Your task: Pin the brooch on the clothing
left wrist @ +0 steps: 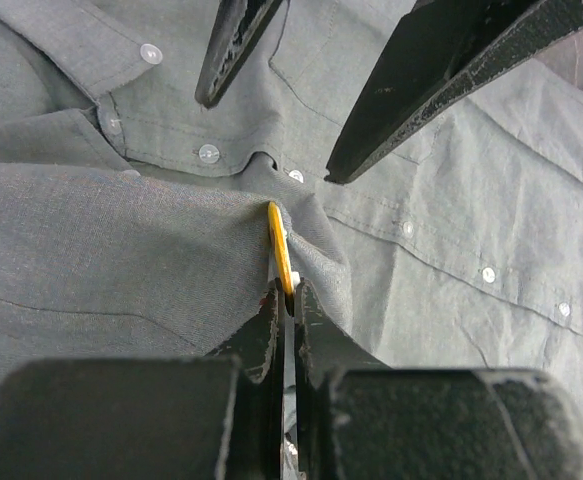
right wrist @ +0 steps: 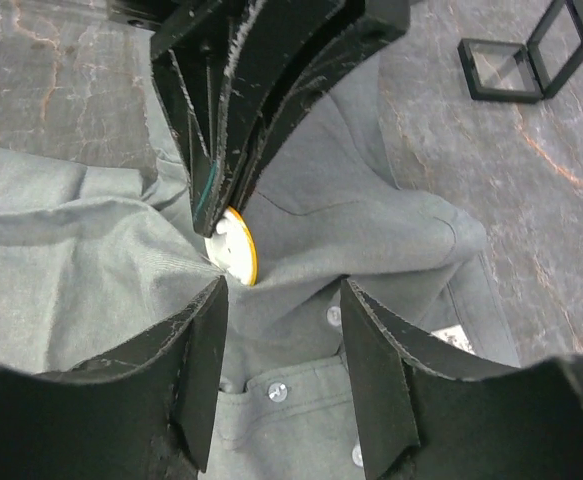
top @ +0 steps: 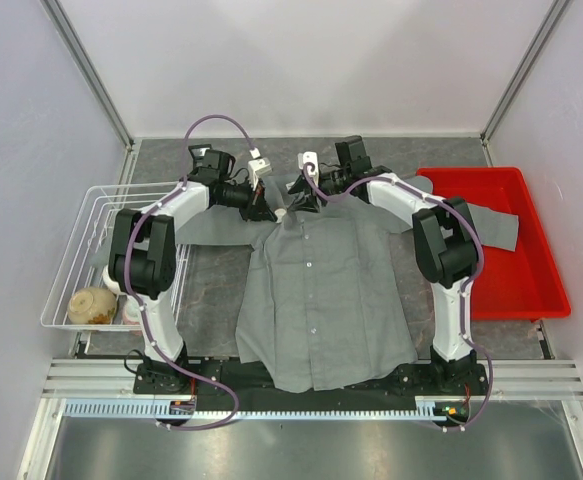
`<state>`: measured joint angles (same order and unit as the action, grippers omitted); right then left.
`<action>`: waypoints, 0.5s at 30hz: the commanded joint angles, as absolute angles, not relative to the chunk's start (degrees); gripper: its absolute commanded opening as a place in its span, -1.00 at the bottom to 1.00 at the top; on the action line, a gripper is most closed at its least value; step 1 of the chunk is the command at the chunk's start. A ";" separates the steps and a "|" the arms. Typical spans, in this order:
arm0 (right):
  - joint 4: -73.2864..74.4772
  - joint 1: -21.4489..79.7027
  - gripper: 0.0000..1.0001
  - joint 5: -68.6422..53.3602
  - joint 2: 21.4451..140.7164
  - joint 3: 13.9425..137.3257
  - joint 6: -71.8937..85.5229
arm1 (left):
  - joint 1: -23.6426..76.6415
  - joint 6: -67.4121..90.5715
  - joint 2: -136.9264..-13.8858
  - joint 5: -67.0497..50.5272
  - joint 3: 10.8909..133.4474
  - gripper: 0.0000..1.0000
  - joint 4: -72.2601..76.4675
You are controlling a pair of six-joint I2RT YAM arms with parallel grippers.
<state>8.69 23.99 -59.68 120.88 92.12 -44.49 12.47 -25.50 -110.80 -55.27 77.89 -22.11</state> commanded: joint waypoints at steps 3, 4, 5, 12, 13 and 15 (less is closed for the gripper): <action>9.66 25.49 -0.06 -65.39 122.52 94.92 -49.40 | 12.74 -33.83 -111.80 -56.87 81.65 -0.95 -26.54; 10.19 25.58 -0.10 -65.48 122.78 95.36 -49.39 | 12.74 -33.92 -111.97 -56.78 81.91 -0.95 -26.63; 10.72 25.75 -0.17 -65.57 123.31 96.06 -49.57 | 12.74 -33.93 -112.06 -56.60 82.00 -0.95 -26.72; 14.23 26.28 -0.25 -65.31 124.45 97.29 -51.94 | 13.18 -35.24 -112.59 -56.16 83.49 -0.95 -27.15; 14.41 26.37 -0.27 -65.13 124.63 97.38 -51.94 | 13.27 -35.42 -112.67 -56.16 83.41 -0.95 -27.25; 15.11 26.45 -0.29 -64.69 125.15 97.91 -51.94 | 13.36 -35.95 -112.50 -56.16 83.41 -0.95 -27.25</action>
<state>14.02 26.04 -61.82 123.92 94.94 -48.97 12.64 -31.86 -112.16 -55.44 80.99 -27.42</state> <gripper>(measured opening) 0.367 0.038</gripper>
